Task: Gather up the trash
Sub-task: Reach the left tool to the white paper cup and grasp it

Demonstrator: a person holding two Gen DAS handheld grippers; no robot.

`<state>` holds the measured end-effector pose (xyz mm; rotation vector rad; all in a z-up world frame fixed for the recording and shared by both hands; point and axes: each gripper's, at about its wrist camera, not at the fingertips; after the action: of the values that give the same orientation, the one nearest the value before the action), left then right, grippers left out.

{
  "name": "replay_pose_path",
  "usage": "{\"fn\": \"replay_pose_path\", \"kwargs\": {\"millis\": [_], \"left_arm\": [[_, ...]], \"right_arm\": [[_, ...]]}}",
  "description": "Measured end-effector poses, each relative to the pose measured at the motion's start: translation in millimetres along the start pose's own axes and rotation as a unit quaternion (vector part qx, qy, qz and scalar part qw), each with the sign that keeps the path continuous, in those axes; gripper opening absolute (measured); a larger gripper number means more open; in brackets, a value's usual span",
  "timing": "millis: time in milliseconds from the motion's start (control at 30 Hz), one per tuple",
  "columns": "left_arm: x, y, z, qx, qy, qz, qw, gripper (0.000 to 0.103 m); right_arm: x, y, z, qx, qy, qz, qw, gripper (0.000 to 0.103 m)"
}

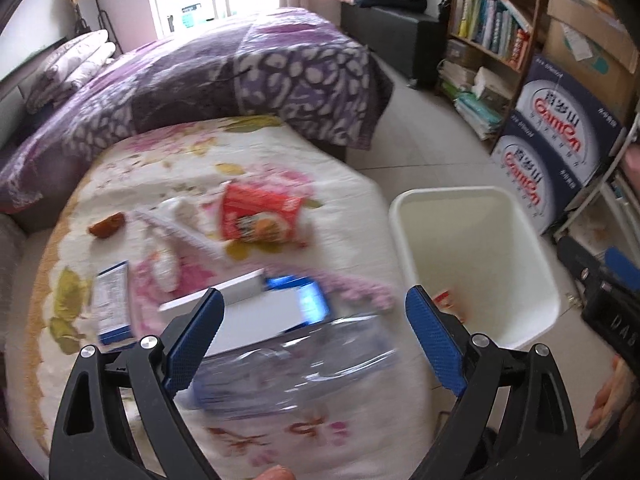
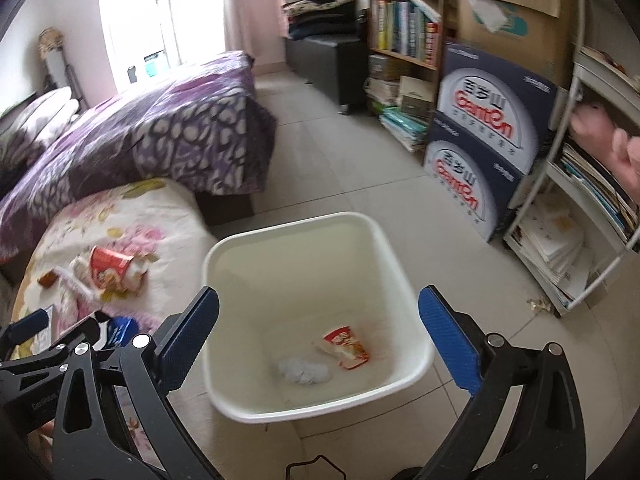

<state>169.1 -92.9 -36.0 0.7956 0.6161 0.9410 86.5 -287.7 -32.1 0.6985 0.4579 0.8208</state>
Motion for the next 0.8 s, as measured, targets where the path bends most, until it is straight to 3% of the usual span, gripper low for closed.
{"fn": "replay_pose_path", "kwargs": {"millis": [300, 567, 800], "left_arm": [[71, 12, -28, 0.065, -0.018, 0.040, 0.9969, 0.092], [128, -3, -61, 0.179, -0.043, 0.063, 0.9808, 0.093], [169, -20, -85, 0.233, -0.027, 0.071, 0.9695, 0.093]], "right_arm": [[45, 4, -7, 0.006, 0.045, 0.029, 0.999, 0.096], [81, 8, -17, 0.009, 0.095, 0.055, 0.994, 0.096], [114, 14, -25, 0.008, 0.147, 0.108, 0.983, 0.096]]}}
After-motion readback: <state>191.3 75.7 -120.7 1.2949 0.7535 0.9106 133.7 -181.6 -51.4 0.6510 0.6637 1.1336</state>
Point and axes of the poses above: each gripper's, at about its wrist camera, not at the fingertips, and y roughly against the way its jaws point, x to its left, z to its top, and after that the axes turned 11 degrees about -z, right-handed
